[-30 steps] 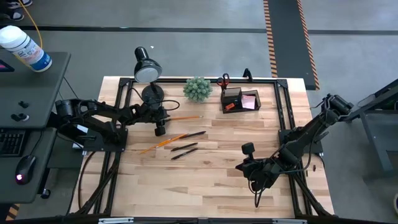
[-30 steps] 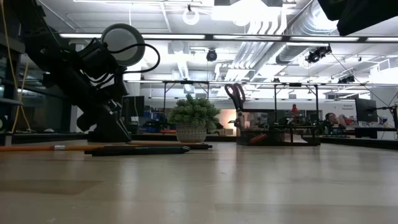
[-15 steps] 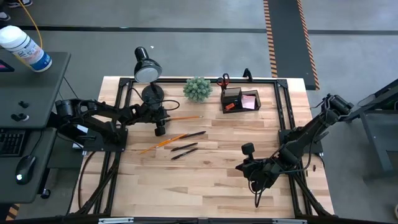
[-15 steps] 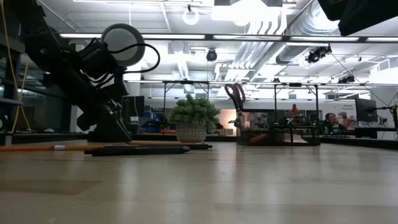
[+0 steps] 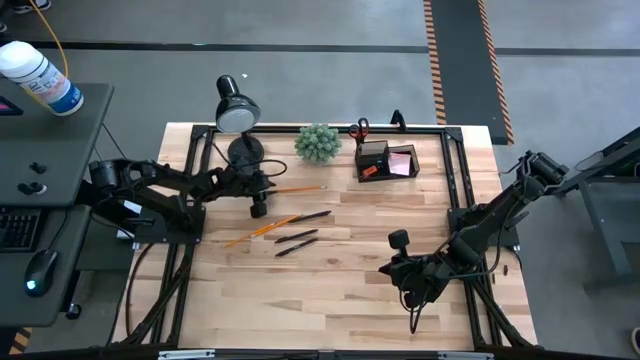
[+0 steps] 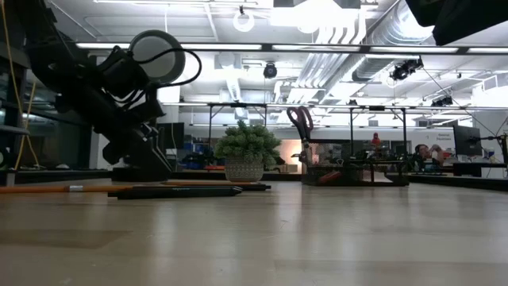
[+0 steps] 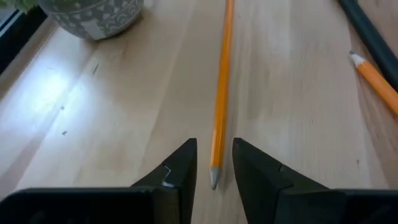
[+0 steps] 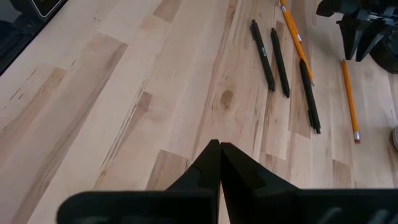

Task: Pick and place office supplies into organizer
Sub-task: Put the top orange pencil into the black desk organizer

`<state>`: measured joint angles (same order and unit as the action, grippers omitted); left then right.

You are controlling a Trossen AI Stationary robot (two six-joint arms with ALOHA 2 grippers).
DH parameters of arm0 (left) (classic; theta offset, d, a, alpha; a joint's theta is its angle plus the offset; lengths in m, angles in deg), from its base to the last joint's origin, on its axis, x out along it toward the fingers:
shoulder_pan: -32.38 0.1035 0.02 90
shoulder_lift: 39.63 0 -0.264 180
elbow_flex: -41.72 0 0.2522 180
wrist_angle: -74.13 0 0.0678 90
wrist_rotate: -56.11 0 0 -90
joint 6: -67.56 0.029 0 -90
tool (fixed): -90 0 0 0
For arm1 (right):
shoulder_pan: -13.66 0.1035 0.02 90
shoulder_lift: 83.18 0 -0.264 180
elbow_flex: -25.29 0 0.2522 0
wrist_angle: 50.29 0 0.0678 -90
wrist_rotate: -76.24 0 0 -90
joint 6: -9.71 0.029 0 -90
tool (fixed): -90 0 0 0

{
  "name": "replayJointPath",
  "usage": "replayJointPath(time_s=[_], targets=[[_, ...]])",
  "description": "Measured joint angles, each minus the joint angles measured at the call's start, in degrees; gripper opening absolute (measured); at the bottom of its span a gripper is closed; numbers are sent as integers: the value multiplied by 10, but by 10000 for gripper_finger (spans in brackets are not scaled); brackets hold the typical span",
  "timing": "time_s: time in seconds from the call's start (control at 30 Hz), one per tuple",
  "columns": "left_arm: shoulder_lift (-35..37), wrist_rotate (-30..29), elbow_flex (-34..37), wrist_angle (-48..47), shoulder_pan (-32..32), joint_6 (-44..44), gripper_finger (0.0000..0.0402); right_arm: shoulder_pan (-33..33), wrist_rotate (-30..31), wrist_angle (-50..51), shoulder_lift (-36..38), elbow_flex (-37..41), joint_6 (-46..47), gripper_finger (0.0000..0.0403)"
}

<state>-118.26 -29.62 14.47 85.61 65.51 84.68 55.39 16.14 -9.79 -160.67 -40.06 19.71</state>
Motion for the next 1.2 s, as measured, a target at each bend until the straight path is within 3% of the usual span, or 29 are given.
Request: replayJointPath(time_s=[0.17,0.33,0.6,1.2], targets=[[0,-7,43,60,5,-8,92,0,-4,0,0,0,0,4],[0,44,81,158,31,-15,92,-1,-4,-1,0,0,-4,1],[0,84,91,160,56,11,92,-2,-6,-16,0,0,-20,2],[-4,87,91,172,55,11,92,-2,-9,-16,0,0,-21,3]])
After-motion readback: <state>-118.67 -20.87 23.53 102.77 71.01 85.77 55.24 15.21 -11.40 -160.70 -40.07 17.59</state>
